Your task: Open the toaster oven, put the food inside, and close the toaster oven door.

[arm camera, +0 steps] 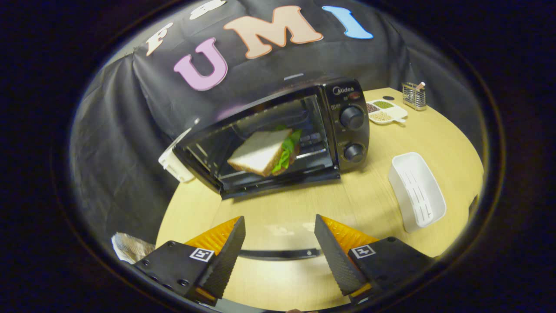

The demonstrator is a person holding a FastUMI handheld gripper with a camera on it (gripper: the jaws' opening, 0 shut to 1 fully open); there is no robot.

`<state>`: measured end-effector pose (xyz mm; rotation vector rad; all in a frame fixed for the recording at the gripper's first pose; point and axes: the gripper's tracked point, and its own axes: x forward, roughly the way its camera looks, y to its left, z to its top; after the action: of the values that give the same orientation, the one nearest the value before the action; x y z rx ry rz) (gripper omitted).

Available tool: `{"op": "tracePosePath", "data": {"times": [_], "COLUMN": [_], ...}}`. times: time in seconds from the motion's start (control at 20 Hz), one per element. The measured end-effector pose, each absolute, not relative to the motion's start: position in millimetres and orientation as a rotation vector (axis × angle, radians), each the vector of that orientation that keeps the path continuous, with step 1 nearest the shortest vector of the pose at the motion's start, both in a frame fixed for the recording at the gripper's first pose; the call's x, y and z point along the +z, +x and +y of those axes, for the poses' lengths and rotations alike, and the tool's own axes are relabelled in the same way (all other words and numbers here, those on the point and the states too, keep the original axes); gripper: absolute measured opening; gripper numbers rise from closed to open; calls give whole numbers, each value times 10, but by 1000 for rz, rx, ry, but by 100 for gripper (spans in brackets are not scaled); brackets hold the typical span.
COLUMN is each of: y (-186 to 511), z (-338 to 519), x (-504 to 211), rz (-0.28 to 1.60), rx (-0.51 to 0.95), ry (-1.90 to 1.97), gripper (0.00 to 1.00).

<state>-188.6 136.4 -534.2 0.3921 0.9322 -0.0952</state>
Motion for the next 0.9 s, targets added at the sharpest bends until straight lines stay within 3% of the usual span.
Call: {"op": "tracePosePath", "data": {"times": [0.55, 0.9], "y": [-2523, -2350], "z": [1397, 1383], "x": [-5709, -5593], "rz": [1138, 1101], "rx": [-28, -27], "ry": [334, 315], "gripper": [98, 99]}}
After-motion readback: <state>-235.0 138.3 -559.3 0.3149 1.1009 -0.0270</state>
